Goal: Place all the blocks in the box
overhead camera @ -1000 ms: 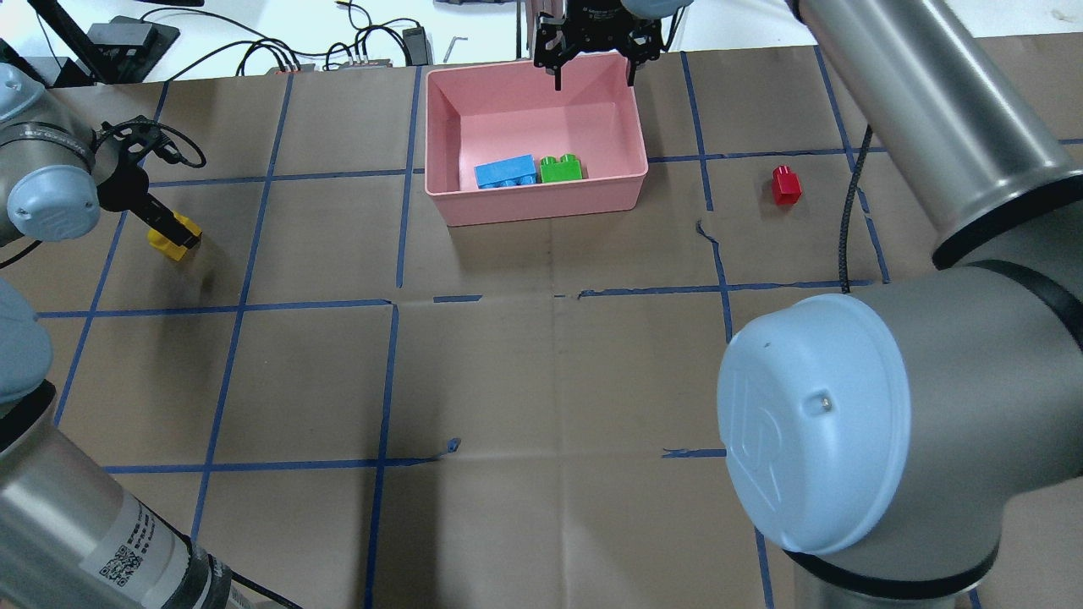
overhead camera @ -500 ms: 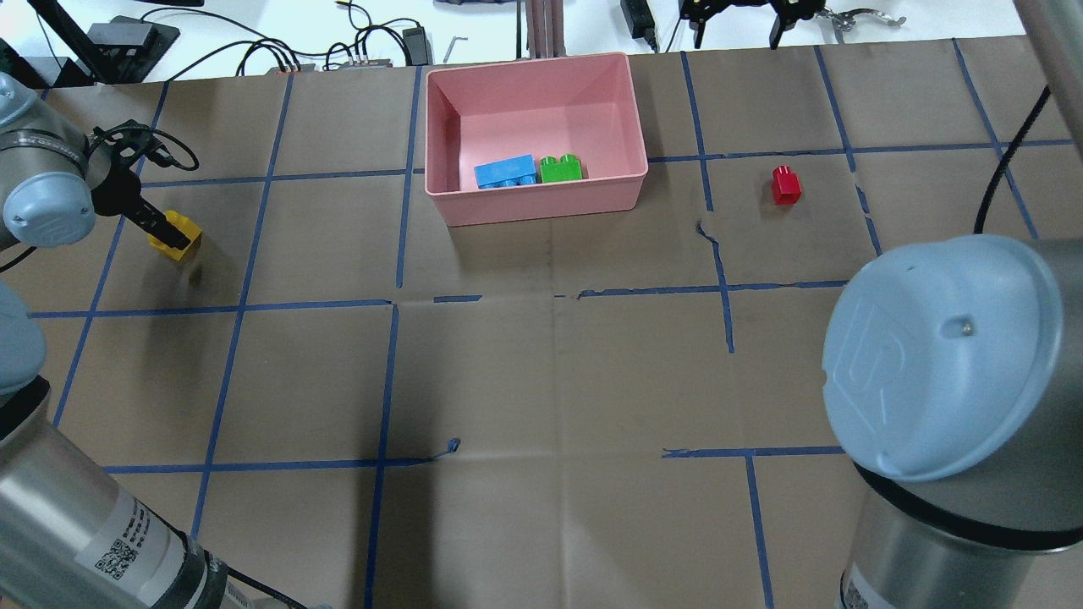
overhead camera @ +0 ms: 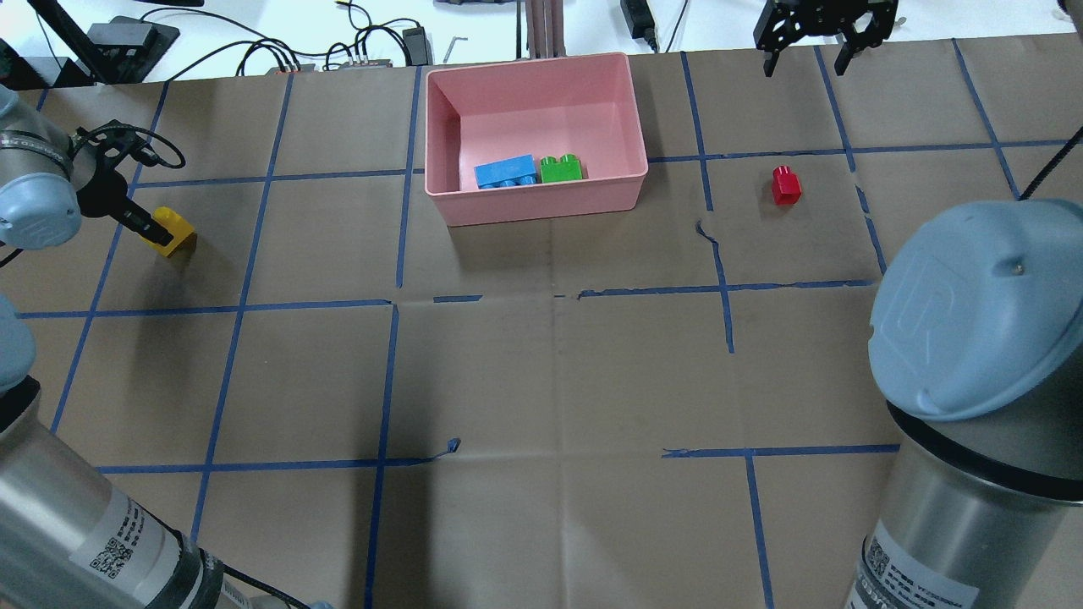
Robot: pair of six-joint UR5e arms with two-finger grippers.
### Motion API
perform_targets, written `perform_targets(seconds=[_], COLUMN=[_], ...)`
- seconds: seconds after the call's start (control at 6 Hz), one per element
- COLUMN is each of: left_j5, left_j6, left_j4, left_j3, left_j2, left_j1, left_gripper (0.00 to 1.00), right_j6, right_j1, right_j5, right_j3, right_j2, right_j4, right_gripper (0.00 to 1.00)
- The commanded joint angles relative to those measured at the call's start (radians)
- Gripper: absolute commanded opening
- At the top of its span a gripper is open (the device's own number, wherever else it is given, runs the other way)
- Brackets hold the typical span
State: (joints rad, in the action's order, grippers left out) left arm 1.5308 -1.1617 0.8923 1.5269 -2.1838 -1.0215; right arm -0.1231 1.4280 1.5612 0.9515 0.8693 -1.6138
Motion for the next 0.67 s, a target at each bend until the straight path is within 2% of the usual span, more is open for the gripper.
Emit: perform_targets(seconds=[0.0,0.17,0.5], left_j5=[-0.009,-0.009,-0.011], left_j6=[0.182,0.359,0.805], left_j4=[0.002,0.004,-0.004], left_j3=[-0.007,-0.005,-0.043], left_j2=[0.066,0.099,0.121], left_j1=[-0.024,-0.085,-0.294], left_gripper=[0.0,0.0,0.0], right_j6=[-0.041,-0.041,-0.041], right_j1=[-0.017,-0.017,-0.017], right_j5=[0.005,0.013,0.016], right_j3=[0.114,0.14,0.193], right_j2=[-0.053,-0.081,-0.111], right_j4=[-0.18,-0.23,-0.238], right_gripper=[0.99,0.99,0.99])
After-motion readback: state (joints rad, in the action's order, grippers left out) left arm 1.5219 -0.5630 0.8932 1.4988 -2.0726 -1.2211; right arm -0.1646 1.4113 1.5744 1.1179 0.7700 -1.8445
